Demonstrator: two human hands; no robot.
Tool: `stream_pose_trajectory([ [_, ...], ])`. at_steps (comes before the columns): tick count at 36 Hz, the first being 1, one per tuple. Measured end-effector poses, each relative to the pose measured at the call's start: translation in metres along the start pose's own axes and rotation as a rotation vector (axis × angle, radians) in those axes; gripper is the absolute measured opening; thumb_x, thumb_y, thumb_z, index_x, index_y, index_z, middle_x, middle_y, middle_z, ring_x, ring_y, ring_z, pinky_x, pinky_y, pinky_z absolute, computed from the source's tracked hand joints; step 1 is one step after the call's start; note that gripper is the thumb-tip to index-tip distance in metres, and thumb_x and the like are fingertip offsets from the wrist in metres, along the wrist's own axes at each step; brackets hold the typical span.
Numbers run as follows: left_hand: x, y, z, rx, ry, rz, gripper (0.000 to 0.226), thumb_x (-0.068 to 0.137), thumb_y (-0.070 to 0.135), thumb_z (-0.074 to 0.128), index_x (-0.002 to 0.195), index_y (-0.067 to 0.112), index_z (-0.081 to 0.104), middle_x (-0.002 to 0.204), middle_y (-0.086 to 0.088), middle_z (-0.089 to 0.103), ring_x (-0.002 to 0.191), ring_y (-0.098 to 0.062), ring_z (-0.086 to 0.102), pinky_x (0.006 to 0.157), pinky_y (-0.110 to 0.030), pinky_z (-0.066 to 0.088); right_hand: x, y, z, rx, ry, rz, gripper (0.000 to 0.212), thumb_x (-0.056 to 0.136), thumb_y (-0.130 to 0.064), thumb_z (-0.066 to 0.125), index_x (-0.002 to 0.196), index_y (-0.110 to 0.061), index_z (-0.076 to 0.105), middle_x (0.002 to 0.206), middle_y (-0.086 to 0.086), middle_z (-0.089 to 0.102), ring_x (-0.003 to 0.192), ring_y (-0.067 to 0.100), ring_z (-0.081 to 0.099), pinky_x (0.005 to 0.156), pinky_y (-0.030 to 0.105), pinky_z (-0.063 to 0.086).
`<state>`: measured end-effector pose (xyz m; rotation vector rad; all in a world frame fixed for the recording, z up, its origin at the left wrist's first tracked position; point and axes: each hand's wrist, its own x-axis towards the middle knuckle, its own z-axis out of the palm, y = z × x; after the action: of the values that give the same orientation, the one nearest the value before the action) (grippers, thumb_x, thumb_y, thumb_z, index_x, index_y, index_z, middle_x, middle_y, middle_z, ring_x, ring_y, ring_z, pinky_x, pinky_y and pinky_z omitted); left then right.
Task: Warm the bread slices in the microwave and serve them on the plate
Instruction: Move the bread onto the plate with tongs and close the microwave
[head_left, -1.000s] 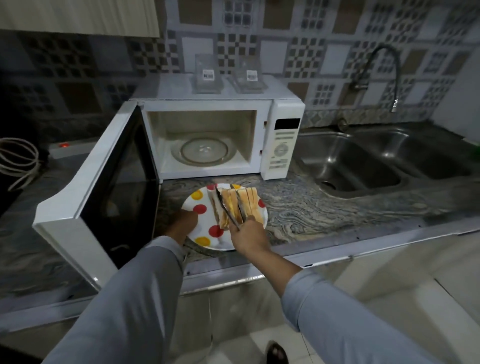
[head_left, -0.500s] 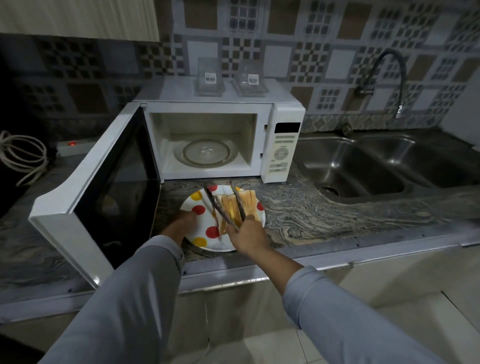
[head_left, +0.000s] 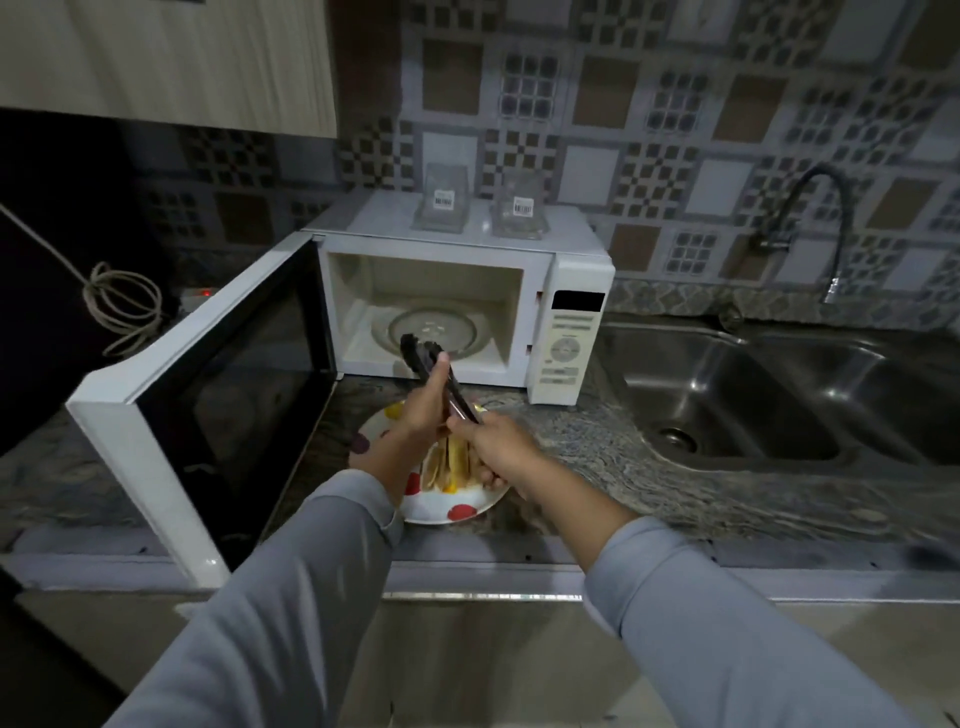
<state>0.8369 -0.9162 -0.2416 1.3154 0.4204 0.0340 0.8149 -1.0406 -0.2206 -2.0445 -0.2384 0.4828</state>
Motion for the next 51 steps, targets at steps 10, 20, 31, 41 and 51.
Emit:
stream_pose_trajectory([
  [10, -0.009, -0.02, 0.023, -0.334, 0.227, 0.03, 0.092, 0.062, 0.075, 0.065, 0.112, -0.003, 0.06, 0.106, -0.016, 0.069, 0.093, -0.031, 0.068, 0.083, -0.039, 0.056, -0.01, -0.014, -0.055, 0.096, -0.233, 0.057, 0.043, 0.088, -0.052, 0.056, 0.092, -0.009, 0.062, 0.065, 0.007, 0.059, 0.052, 0.017, 0.057, 0.045, 0.024, 0.046],
  [20, 0.035, -0.057, -0.004, -0.262, 0.438, 0.03, 0.119, 0.032, 0.089, 0.068, 0.11, 0.0, 0.066, 0.107, -0.017, 0.071, 0.091, -0.029, 0.071, 0.088, -0.045, 0.055, -0.017, -0.003, -0.083, 0.142, -0.427, 0.113, 0.04, 0.089, -0.032, 0.063, 0.12, -0.009, 0.054, 0.083, 0.013, 0.065, 0.068, 0.018, 0.066, 0.063, 0.025, 0.058],
  [31, -0.026, -0.044, 0.027, -0.247, 0.498, 0.031, 0.115, 0.021, 0.091, 0.064, 0.098, 0.006, 0.071, 0.089, -0.011, 0.073, 0.078, -0.025, 0.07, 0.073, -0.036, 0.059, -0.01, 0.007, -0.075, 0.023, -0.374, 0.07, 0.023, 0.085, -0.03, 0.069, 0.083, -0.008, 0.062, 0.075, 0.006, 0.066, 0.05, 0.009, 0.062, 0.046, 0.02, 0.052],
  [41, -0.037, -0.043, 0.034, -0.302, 0.437, 0.016, 0.068, 0.055, 0.073, 0.071, 0.079, 0.011, 0.058, 0.068, -0.005, 0.057, 0.061, -0.016, 0.055, 0.061, -0.028, 0.049, -0.012, 0.003, -0.072, -0.232, -0.328, 0.08, 0.034, 0.092, -0.04, 0.057, 0.072, -0.013, 0.056, 0.057, -0.002, 0.05, 0.036, 0.006, 0.038, 0.04, 0.016, 0.03],
  [51, -0.048, -0.045, 0.029, -0.206, -0.031, -0.195, 0.069, 0.081, 0.069, 0.049, 0.098, 0.004, 0.062, 0.083, -0.006, 0.064, 0.079, -0.016, 0.062, 0.066, -0.023, 0.046, -0.012, 0.005, -0.064, -0.521, -0.071, -0.091, 0.041, 0.094, -0.043, 0.051, 0.063, -0.016, 0.045, 0.067, 0.005, 0.048, 0.055, 0.019, 0.043, 0.049, 0.026, 0.031],
])
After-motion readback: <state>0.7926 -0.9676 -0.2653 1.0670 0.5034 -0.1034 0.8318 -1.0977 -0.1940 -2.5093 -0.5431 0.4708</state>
